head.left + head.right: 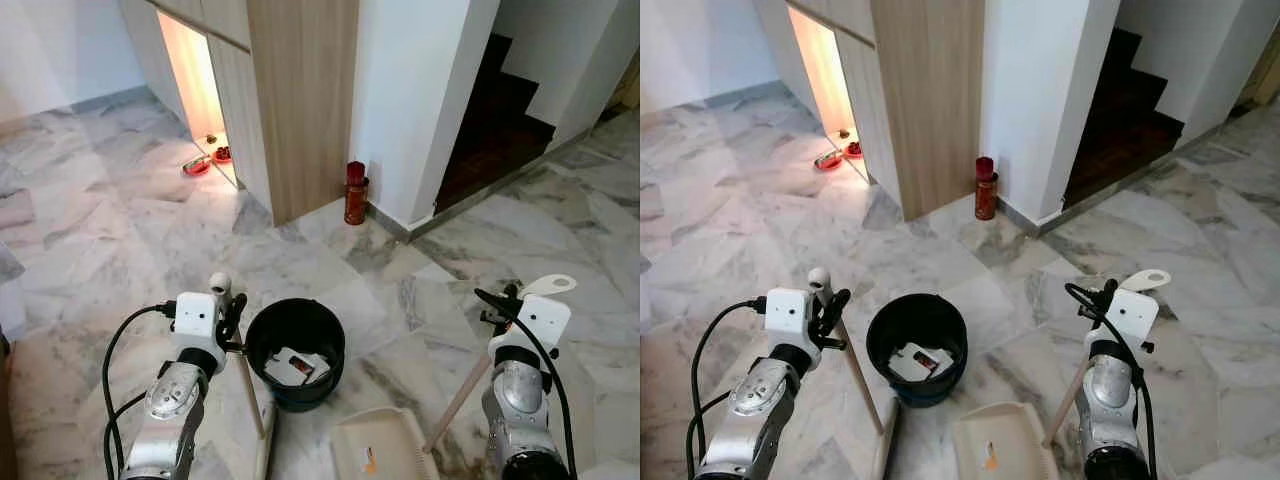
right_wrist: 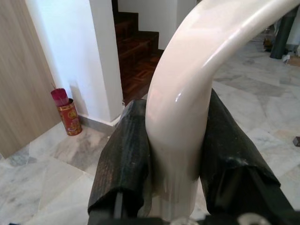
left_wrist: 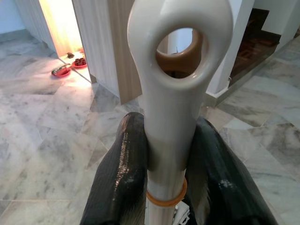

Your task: Sweep floor

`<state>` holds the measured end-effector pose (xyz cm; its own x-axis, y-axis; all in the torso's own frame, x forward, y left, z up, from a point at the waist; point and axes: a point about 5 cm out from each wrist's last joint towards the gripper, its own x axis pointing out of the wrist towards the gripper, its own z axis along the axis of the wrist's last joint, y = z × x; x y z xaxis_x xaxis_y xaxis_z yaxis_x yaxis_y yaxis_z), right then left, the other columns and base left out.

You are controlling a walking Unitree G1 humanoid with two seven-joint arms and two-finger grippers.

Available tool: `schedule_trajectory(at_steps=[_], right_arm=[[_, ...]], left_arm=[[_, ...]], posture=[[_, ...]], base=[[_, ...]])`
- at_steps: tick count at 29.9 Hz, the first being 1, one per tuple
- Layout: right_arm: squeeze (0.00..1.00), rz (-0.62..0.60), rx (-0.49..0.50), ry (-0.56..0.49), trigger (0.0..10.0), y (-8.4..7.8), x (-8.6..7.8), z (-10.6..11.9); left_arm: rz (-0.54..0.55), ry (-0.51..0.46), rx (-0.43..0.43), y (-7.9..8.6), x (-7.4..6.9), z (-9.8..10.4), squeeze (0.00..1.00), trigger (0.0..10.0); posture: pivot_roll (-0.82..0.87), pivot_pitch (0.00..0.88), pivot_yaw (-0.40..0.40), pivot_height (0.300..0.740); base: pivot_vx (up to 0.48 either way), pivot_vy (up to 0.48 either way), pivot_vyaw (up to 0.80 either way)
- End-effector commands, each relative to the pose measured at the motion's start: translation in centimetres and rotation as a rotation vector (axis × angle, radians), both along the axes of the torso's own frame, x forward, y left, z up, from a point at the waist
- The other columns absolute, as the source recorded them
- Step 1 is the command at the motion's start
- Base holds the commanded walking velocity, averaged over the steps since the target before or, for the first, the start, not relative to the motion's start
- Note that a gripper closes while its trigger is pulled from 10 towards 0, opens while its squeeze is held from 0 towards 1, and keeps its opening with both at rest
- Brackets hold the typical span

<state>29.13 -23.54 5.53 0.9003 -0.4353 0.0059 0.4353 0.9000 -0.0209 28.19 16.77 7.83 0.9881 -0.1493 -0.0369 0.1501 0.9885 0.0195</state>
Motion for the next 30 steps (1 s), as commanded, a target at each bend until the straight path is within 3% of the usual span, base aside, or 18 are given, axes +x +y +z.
schedule_trajectory(at_steps=[1,18,26,30], right_arm=[[0.00,0.001,-0.001,-0.020,10.0,-0.05,0.27,0.36],[0.00,0.003,0.004,-0.013,10.0,-0.02,0.31,0.19],[0.00,0.005,0.018,0.014,10.0,0.06,0.39,-0.12],[0.00,0.016,0.022,0.022,10.0,0.18,0.45,-0.22]], left_arm=[[0.003,-0.017,0.013,0.17,0.07,0.30,0.00,10.0],[-0.001,-0.022,0.011,-0.03,0.11,0.30,0.00,10.0],[0.013,-0.022,0.020,0.12,0.16,0.28,0.00,10.0],[0.012,-0.022,0.018,0.09,0.20,0.23,0.00,10.0]], posture=[[0.02,0.000,0.011,0.740],[0.01,0.000,0.012,0.740],[0.01,0.000,0.010,0.740],[0.00,0.000,0.010,0.740]], base=[[-0.356,0.000,0.00],[-0.337,0.000,0.00],[0.000,0.000,0.00],[0.000,0.000,-0.73]])
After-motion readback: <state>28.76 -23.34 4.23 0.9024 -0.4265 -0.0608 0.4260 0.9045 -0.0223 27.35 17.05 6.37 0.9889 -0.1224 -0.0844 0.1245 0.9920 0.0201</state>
